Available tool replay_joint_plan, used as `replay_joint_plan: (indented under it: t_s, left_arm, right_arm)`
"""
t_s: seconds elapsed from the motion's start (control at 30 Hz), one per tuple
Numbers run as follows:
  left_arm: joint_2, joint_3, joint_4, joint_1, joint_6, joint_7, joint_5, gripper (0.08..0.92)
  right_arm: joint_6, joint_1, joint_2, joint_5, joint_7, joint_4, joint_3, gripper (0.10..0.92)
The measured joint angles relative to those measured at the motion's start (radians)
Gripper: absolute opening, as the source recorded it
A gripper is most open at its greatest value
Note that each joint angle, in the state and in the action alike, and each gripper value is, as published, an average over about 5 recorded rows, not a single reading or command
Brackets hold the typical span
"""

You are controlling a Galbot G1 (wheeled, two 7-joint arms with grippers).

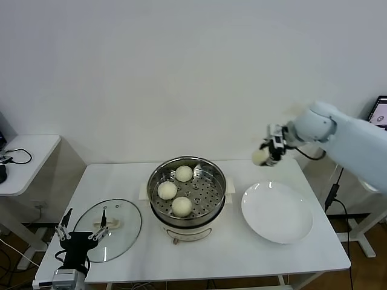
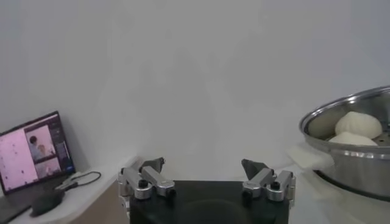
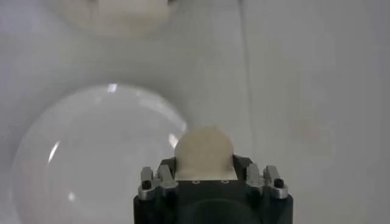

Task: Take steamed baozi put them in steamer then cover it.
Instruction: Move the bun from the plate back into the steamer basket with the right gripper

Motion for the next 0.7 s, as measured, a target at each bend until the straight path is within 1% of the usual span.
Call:
replay_joint_plan:
  t_s: [0.2, 0.33, 0.5, 0.7]
  left_arm:
    - [0.009, 0.005, 0.025, -0.004, -0.037, 0.006, -0.090, 0.823]
    - [0.007, 0.012, 0.040, -0.002, -0.069, 0.014, -0.136, 0.823]
    - [0.001, 0.015, 0.044, -0.006, -0.095, 0.016, -0.158, 0.823]
    - [-0.002, 0.008, 0.043, -0.003, -0.114, 0.017, -0.172, 0.823]
  right_arm:
    - [-0.063, 0.073, 0.080, 0.143, 0.053, 0.054, -0.065, 0.602]
    - [-0.096, 0.085, 0.132, 0.207, 0.089, 0.067, -0.093, 0.602]
    - [-0.132, 0.071, 0.191, 0.248, 0.126, 0.065, -0.123, 0.602]
    - [-0.160, 0.028, 0.246, 0.257, 0.152, 0.047, -0.143, 0.602]
